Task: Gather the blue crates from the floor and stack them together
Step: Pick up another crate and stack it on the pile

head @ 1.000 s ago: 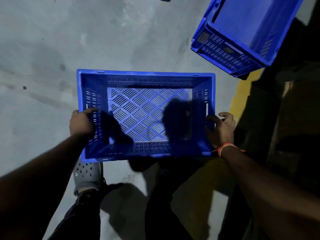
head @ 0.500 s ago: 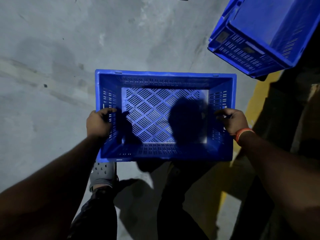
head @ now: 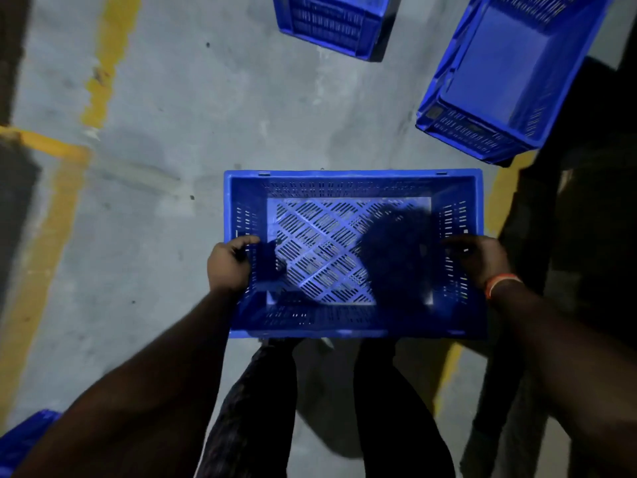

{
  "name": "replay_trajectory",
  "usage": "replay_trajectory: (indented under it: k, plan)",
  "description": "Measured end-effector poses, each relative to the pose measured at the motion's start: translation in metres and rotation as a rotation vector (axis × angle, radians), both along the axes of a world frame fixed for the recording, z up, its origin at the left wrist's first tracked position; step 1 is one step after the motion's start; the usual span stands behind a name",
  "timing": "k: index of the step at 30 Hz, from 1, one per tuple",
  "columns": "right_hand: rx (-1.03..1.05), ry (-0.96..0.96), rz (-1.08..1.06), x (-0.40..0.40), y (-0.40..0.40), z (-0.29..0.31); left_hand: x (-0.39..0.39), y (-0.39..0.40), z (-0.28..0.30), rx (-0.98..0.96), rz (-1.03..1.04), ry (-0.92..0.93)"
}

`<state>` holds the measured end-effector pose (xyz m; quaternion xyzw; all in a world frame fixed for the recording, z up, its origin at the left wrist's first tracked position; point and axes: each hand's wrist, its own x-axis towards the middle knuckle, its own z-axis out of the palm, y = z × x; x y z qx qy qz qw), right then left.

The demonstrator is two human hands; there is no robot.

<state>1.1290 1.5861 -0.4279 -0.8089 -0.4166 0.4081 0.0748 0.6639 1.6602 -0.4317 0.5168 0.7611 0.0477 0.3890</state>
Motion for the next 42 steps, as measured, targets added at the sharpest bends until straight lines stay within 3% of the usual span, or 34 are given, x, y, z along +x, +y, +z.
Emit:
replay_trajectory:
  k: [10,18,26,33,42]
  plan:
    - [0.095,0.020,-0.034,-0.067,-0.030,0.193,-0.073,-0.027,0.200,0.062,0.006,-0.020]
    - [0.201,-0.008,0.108,-0.114,-0.041,0.276,-0.112,-0.109,0.295,0.110,0.155,0.071]
    - [0.226,0.009,0.430,-0.163,-0.043,0.330,-0.137,-0.249,0.350,0.121,0.506,0.116]
    - [0.243,0.019,0.791,-0.261,-0.052,0.362,-0.169,-0.398,0.378,0.139,0.807,0.165]
    - [0.296,0.042,1.111,-0.419,-0.155,0.389,-0.213,-0.610,0.399,0.203,1.154,0.175]
